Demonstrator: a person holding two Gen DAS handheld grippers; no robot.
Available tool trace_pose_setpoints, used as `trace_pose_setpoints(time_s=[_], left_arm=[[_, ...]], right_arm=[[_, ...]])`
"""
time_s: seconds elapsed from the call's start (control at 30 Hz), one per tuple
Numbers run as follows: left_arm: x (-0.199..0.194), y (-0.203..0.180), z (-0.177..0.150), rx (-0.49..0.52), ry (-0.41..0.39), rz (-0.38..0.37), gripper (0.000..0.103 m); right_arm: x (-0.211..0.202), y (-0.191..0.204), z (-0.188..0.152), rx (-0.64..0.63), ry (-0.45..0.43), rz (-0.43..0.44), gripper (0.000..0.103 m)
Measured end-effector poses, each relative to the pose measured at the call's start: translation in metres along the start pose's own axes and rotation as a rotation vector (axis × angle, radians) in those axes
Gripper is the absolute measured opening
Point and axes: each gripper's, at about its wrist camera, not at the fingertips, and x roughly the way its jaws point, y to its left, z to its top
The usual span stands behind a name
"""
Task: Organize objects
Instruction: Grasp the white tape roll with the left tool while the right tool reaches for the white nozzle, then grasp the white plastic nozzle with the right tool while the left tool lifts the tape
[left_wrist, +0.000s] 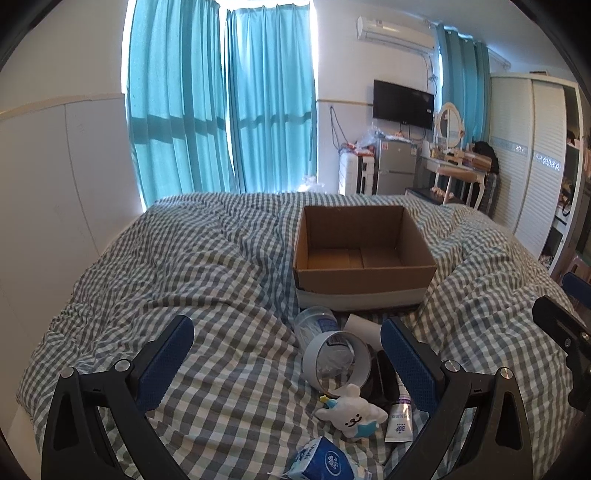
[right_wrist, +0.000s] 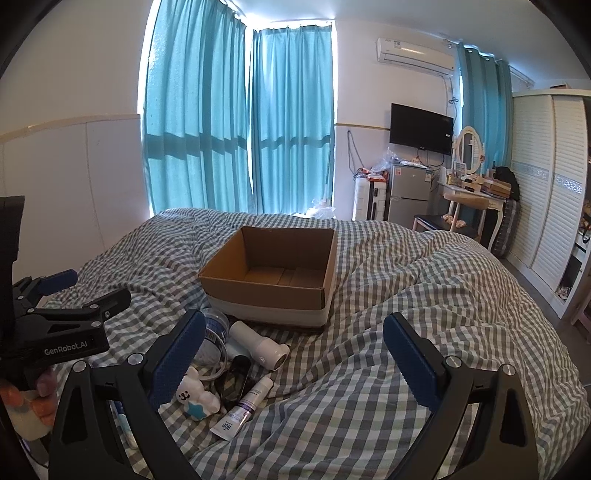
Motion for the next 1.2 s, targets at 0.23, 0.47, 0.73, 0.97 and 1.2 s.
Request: trace_pose_setpoints(time_s=[0.23,0.47,0.73,0.97,1.2], left_arm=[[0.056,0.000,0.002,0.048,0.181,0.007,0.103],[0.104,-0.015,-0.010,0.134,0.296,-0.033,0.103],[0.135,-0.018,-0.036,0.172,0.420,-0.091,0.030],[0.124,-0.011,-0.029,0.187,0.378,-0.079,0.004],[0.121,0.014,-0.003,0.162,0.304,-0.019,0.003]], right_arm=[[0.049,0.003,-0.001,-0.062,0.097,0.060,0.097],[0.107,0.004,-0.008,-0.114,0.215,0.099,0.097],[0.158,-0.004,-0.023,-0.081,0.344,0.159,0.097],[0.206,0.012,-0.025,-0.129,0.439,0.172,0.094],[0.252,0.032,-0.038,-0.153,0.558,0.197,0.081]])
